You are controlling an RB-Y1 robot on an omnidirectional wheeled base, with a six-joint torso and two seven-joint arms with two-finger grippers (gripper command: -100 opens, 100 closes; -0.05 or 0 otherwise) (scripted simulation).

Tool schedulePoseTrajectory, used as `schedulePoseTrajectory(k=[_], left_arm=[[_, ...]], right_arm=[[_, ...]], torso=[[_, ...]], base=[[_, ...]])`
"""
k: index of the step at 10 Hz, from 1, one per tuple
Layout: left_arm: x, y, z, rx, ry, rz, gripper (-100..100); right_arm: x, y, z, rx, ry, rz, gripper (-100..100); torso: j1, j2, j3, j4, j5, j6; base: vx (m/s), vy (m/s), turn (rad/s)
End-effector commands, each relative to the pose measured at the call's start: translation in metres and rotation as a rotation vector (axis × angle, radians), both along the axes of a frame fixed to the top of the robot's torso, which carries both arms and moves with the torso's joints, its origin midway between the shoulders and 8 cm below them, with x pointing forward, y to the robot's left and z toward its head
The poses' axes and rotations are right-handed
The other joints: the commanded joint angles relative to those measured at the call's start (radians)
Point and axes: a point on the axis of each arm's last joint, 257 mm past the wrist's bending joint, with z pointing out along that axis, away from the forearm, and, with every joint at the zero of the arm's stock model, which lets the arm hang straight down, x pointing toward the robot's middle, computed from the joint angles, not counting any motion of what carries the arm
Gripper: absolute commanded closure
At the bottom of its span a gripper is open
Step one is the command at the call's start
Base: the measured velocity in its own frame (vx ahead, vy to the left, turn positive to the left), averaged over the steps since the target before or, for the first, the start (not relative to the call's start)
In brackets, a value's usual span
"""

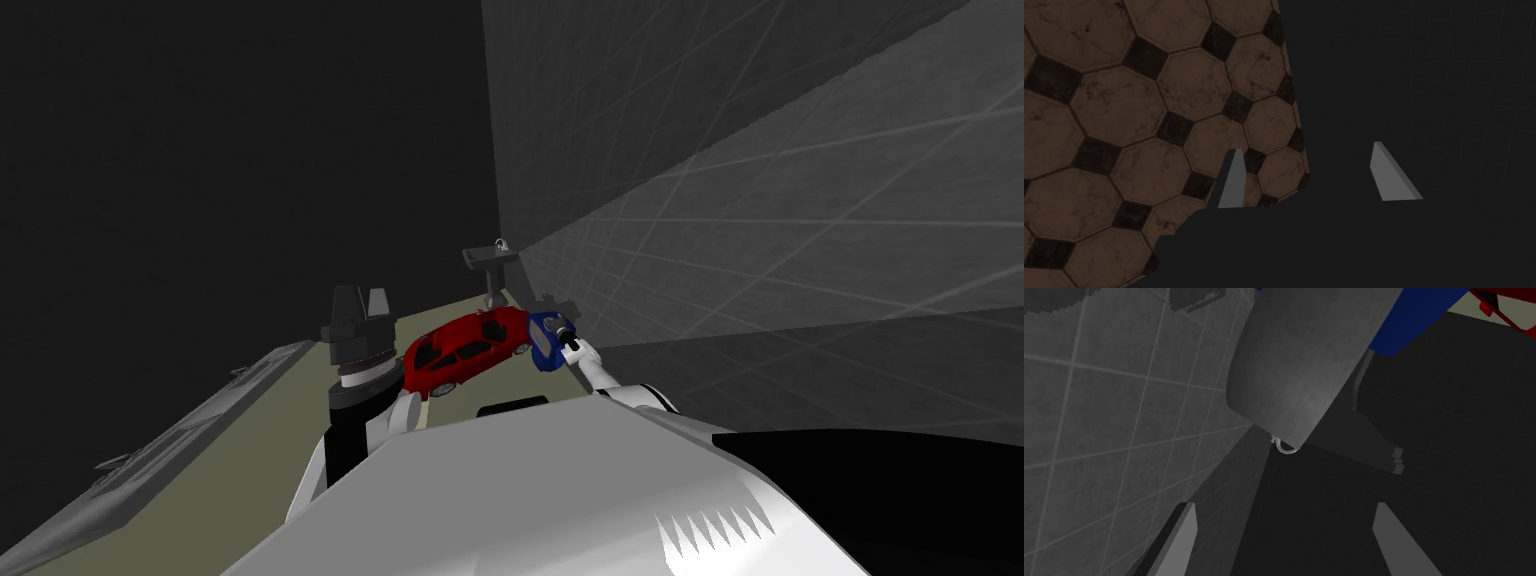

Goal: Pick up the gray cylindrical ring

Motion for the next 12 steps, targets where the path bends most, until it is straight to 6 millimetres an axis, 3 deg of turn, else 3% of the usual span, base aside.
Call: schedulePoseTrajectory(k=[1,5,7,8,10,11,12], left_arm=[[0.0,0.0,0.0,0.0,0.0,0.0,0],[0.0,0.0,0.0,0.0,0.0,0.0,0],[0.0,0.0,0.0,0.0,0.0,0.0,0],[0.0,0.0,0.0,0.0,0.0,0.0,0],[0.0,0.0,0.0,0.0,0.0,0.0,0],[0.0,0.0,0.0,0.0,0.0,0.0,0],[0.0,0.0,0.0,0.0,0.0,0.0,0]], right_arm=[[0.002,0.001,0.01,0.016,-0.031,0.003,-100],[-0.035,-0.008,-0.031,0.055,0.033,-0.041,-100],[-0.038,-0.009,-0.034,0.058,0.039,-0.044,-100],[-0.044,-0.011,-0.045,0.061,0.061,-0.053,-100],[-0.042,-0.01,-0.042,0.057,0.053,-0.049,-100],[-0.041,-0.01,-0.042,0.056,0.053,-0.049,0],[-0.041,-0.01,-0.042,0.056,0.053,-0.049,-100]], torso=[[0.0,0.0,0.0,0.0,0.0,0.0],[-0.001,0.008,0.004,0.002,0.0,0.0],[-0.002,0.003,0.002,0.001,0.0,0.0],[-0.002,0.001,0.001,0.0,0.0,0.0],[-0.002,-0.012,-0.007,-0.002,0.0,-0.001],[-0.002,-0.008,-0.005,-0.002,0.0,0.0],[-0.001,-0.003,-0.002,-0.001,0.0,0.0]], base=[[-0.031,0.025,-0.103],[-0.105,0.014,-0.092],[-0.011,-0.007,-0.014],[0.146,-0.013,0.099],[0.156,-0.018,0.062],[0.016,-0.002,-0.002],[0.008,-0.001,0.001]])
